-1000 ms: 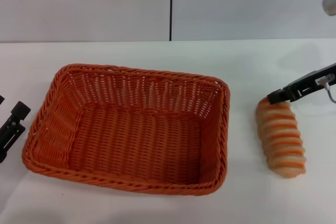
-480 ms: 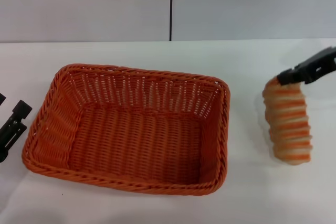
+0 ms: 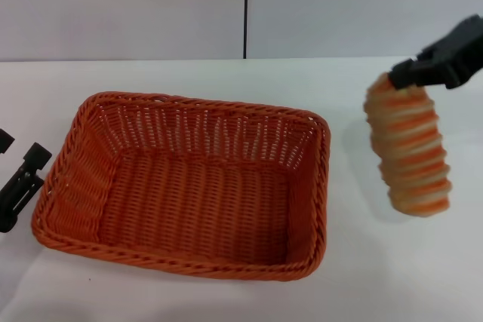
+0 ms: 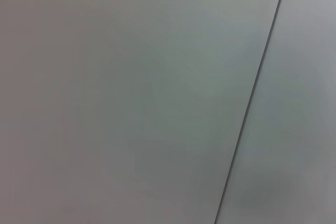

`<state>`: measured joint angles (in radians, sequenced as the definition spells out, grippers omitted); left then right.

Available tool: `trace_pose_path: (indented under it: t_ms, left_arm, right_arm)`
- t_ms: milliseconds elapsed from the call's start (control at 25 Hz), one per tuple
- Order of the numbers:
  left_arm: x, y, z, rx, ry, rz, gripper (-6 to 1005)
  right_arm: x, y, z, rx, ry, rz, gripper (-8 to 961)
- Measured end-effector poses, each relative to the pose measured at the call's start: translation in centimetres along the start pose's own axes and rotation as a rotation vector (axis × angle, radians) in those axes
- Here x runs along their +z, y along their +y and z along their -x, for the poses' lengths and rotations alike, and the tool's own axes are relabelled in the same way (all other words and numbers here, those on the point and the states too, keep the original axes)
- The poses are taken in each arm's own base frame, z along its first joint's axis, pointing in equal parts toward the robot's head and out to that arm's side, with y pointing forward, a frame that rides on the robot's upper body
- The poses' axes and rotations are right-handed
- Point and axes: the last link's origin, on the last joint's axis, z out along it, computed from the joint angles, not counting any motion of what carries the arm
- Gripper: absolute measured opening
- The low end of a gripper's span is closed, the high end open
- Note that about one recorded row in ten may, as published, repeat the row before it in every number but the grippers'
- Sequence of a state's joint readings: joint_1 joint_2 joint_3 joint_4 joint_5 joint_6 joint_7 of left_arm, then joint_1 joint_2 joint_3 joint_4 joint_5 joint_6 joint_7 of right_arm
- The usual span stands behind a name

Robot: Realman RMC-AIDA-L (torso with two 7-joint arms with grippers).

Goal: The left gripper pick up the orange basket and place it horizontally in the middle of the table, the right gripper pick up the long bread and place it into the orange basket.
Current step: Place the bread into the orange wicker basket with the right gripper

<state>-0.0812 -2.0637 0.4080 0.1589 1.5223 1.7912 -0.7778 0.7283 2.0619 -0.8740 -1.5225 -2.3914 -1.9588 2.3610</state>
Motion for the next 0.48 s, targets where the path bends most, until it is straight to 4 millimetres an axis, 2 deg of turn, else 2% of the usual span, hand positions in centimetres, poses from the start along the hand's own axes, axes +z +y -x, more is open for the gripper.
trace_pose_path:
  t_ms: [80,120,240,320,360,480]
  left_arm:
    - [0.0,0.0,0.0,-0.001,0.001,0.001,755]
    - [0.1,0.0,0.0,-0.001,0.001,0.003,755]
    - [0.3,0.1,0.0,-0.003,0.003,0.008,755]
    - [0.5,0.1,0.0,-0.004,0.003,0.013,755]
    - [0.6,0.1,0.0,-0.004,0.004,0.016,755]
    - [0.8,0.2,0.0,-0.006,0.008,0.025,755]
  right_arm:
    - [-0.4,0.6,1.0,-0.031,-0.019,0.027,34]
    - [-0.4,1.3,2.2,-0.068,-0.044,0.053,33]
    - [-0.3,1.7,3.3,-0.101,-0.07,0.073,32]
    - [0.2,2.2,5.6,-0.176,-0.123,0.123,32]
    - [0.2,2.2,5.6,-0.176,-0.123,0.123,32]
    - [1.2,2.2,7.5,-0.223,-0.168,0.156,31]
